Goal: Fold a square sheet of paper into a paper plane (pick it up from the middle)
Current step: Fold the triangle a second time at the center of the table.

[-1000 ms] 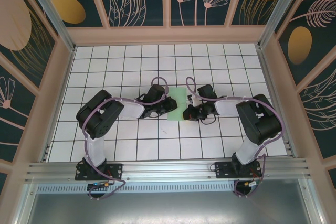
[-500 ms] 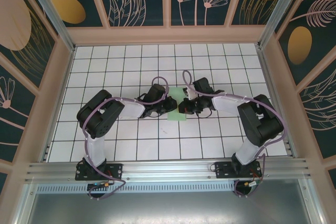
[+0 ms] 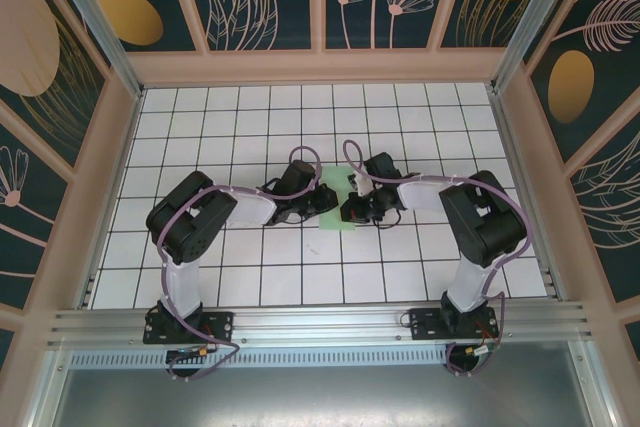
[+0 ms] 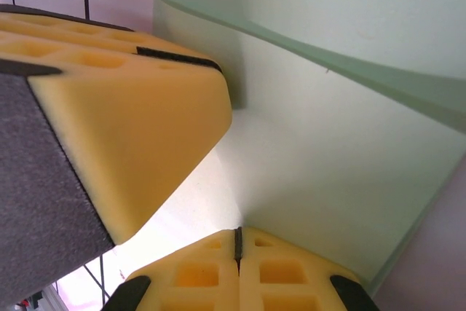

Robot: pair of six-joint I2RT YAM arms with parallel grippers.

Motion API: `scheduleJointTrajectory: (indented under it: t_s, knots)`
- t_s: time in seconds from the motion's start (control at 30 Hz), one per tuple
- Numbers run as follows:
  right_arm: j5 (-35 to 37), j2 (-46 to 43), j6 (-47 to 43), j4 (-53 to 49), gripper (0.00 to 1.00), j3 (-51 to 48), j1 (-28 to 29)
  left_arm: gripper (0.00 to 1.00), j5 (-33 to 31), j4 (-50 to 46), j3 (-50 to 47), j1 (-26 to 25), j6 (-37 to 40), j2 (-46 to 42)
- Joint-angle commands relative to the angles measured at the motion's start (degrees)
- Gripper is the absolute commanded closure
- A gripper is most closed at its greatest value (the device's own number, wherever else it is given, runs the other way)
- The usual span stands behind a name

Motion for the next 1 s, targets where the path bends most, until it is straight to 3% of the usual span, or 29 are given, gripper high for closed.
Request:
scheduleJointTrajectory:
  t_s: [0.0,0.3,0.67,0.97]
  knots:
    - [2.7,-1.0,-2.5,-5.3,0.94,-2.0,0.0,0.85,-3.4,-5.2,0.2,-0.1,1.4,1.8]
    - [-0.3,-4.0,-3.3,-6.3,0.93,-5.2,-1.6,0.87,-5.5,-7.1,-0.1,0.0,1.4,2.6]
    - [2.4,-7.5,0.7,-7.5,0.93,-10.8,-4.3,0.87,-5.1,-7.2,0.0,0.0,1.5,3.0]
    - [2.5,-15.0,1.3,-7.4,0.91,-7.3,-5.2,0.85,-3.9,-8.4,2.3,0.0,2.1,1.0]
